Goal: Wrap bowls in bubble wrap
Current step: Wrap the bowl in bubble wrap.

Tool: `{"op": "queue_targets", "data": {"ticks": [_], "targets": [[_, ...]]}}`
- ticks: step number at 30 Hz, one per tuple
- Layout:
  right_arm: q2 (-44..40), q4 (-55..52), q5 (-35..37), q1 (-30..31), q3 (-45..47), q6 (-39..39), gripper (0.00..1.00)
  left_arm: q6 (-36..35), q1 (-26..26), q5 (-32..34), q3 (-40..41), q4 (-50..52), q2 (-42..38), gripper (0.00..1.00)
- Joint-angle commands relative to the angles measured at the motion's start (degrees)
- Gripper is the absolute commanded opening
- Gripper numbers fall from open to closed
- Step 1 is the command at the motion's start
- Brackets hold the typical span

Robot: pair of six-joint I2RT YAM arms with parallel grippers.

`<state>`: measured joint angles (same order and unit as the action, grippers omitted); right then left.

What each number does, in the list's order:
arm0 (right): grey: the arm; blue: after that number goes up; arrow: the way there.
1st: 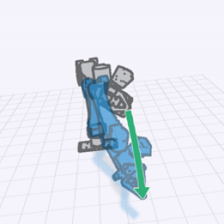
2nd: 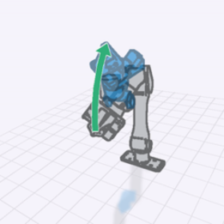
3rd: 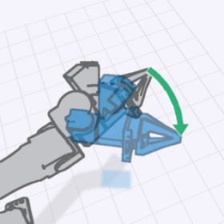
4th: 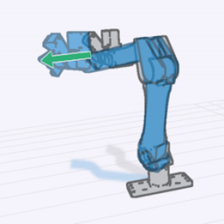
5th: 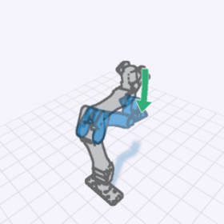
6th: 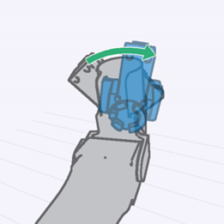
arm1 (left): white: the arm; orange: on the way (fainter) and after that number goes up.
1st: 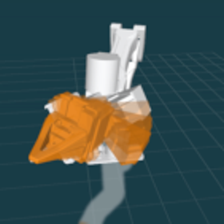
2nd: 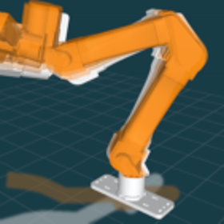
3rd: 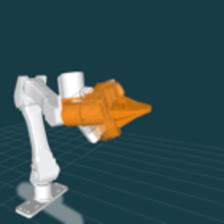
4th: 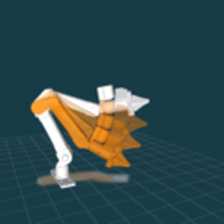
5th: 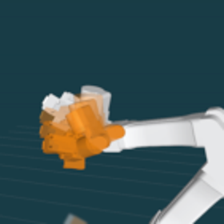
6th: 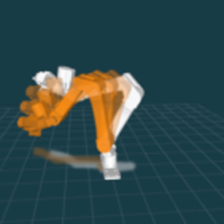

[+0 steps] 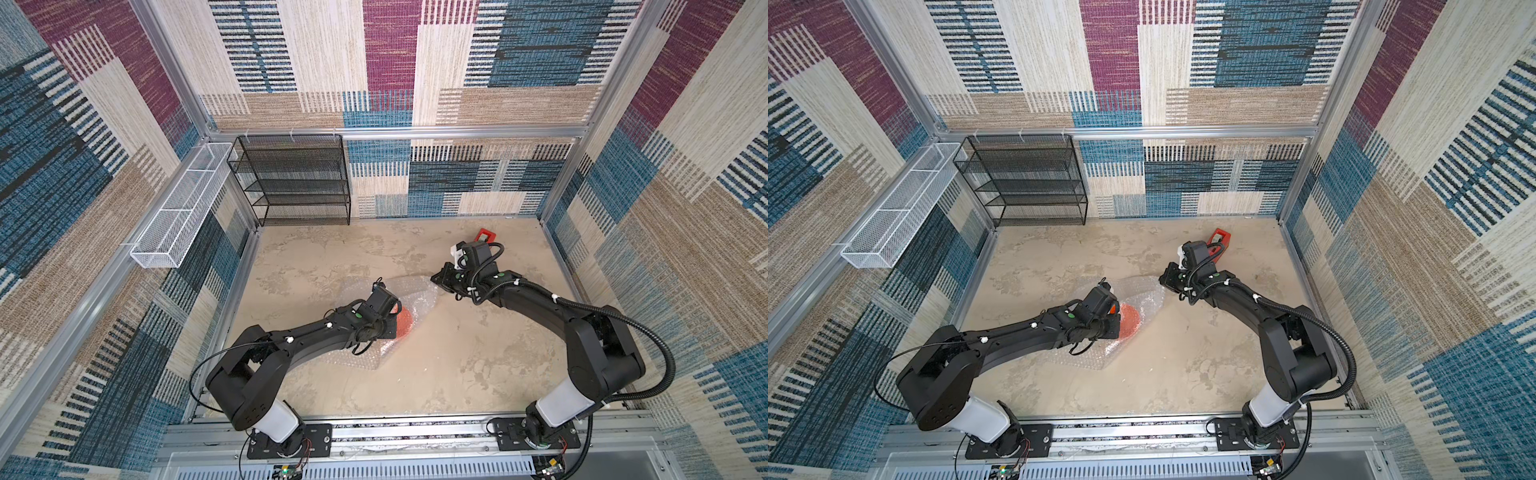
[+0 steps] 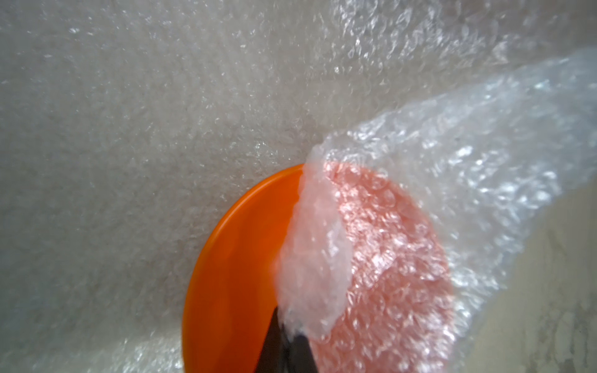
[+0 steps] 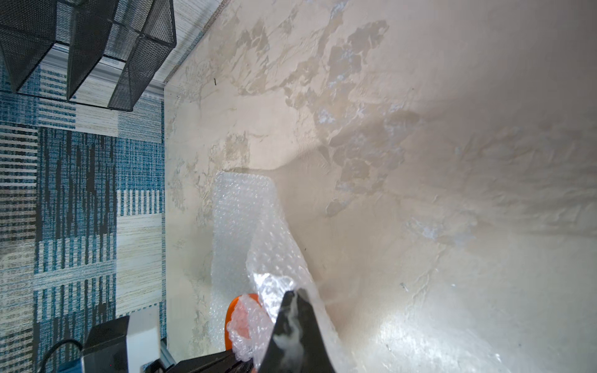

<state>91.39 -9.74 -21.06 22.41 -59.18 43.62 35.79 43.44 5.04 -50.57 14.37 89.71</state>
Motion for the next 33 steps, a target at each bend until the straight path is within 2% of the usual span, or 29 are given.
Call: {"op": "queue_targets", "data": {"ticks": [1,13,33], "targets": [[-1.2,1.1,-1.8,0.9,0.9,2.4,0.02,1.1,0.0,-1.2,-0.6,0.0,0.8,0.0],[-1.9,4.1,-4.5,8.3,3.2,7.5,0.02,1.5,0.0,-1.0,0.3,-1.1,0.8,0.0],[3.7,6.6,-6.4,13.6,4.5,9.0,0.01,1.5,0.0,-0.8,0.8,-1.7,0.8,0.0]]}}
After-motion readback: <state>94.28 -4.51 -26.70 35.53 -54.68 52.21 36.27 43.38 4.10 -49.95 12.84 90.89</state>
